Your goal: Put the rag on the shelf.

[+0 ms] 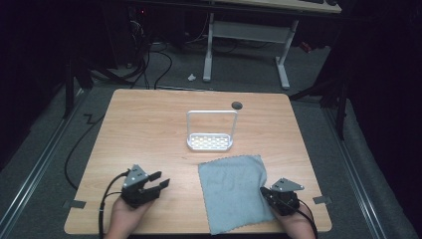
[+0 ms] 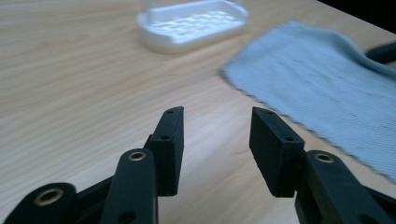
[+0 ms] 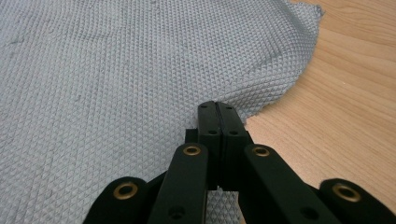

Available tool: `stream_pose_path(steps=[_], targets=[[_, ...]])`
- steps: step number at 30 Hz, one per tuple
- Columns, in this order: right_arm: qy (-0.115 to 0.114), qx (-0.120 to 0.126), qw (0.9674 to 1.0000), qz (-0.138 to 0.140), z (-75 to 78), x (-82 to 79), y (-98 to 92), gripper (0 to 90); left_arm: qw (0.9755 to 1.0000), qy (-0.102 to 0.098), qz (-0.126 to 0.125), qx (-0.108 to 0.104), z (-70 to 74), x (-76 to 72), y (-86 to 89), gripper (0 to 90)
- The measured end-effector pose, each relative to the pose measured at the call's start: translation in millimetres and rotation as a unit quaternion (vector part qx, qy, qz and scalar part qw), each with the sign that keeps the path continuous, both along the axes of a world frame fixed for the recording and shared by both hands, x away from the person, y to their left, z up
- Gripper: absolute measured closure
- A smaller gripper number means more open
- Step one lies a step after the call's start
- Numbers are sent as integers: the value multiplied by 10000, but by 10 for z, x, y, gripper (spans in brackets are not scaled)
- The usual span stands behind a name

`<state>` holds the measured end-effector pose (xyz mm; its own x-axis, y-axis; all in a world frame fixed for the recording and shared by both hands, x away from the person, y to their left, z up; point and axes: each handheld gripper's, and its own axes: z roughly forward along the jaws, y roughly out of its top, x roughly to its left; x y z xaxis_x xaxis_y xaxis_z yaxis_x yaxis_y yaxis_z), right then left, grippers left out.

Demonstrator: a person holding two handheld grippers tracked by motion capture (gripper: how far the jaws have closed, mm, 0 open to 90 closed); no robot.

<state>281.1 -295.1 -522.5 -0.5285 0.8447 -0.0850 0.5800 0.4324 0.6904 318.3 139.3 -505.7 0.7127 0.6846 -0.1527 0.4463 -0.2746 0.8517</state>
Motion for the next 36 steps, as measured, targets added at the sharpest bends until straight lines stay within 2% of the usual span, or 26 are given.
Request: stream_pose_path(steps=[3, 6, 7, 9, 10, 13, 15, 17, 18, 19, 24, 31, 32, 33, 36], targets=[[17, 36, 10000, -12, -2, -2, -5, 900, 9993, 131, -345, 96, -21, -60, -351, 583], [7, 23, 10000, -3, -3, -11, -5, 900, 9976, 248, -614, 193, -57, -107, -618, 699], [7, 23, 10000, -3, -3, -11, -5, 900, 9967, 298, -714, 231, -68, -124, -696, 699], [4, 14, 10000, 17, -3, -10, -8, 900, 9946, 449, -901, 234, -91, -158, -823, 799], [-1, 25, 10000, 26, -4, -9, -11, 900, 9939, 473, -959, 284, -106, -180, -879, 892], [6, 65, 10000, 56, -7, -4, -24, 900, 9906, 510, -1152, 524, -178, -228, -1028, 898], [-4, 59, 10000, 70, -7, -4, -24, 900, 9897, 631, -1204, 458, -210, -226, -1079, 898], [5, 57, 10000, 80, -6, -3, -26, 900, 9879, 575, -1290, 638, -234, -242, -1151, 899], [8, 60, 9999, 80, -6, -3, -26, 900, 9871, 613, -1322, 666, -250, -241, -1177, 899], [4, 58, 9999, 83, -6, -3, -27, 900, 9864, 515, -1369, 747, -255, -256, -1194, 898], [-2, 62, 9999, 83, -8, -4, -28, 900, 9847, 340, -1361, 1037, -226, -270, -1153, 899], [8, 72, 9999, 122, -7, -22, -6, 900, 9887, 436, -995, 1034, -223, -159, -842, 899], [57, 181, 9996, 212, -10, -28, 18, 900, 9892, 456, -944, 1022, -223, -145, -795, 899], [57, 181, 9996, 212, -10, -28, 18, 900, 9895, 473, -893, 1031, -220, -133, -749, 899], [104, 235, 9987, 439, -11, -33, 111, 898, 9912, 537, -702, 987, -223, -99, -607, 899]])
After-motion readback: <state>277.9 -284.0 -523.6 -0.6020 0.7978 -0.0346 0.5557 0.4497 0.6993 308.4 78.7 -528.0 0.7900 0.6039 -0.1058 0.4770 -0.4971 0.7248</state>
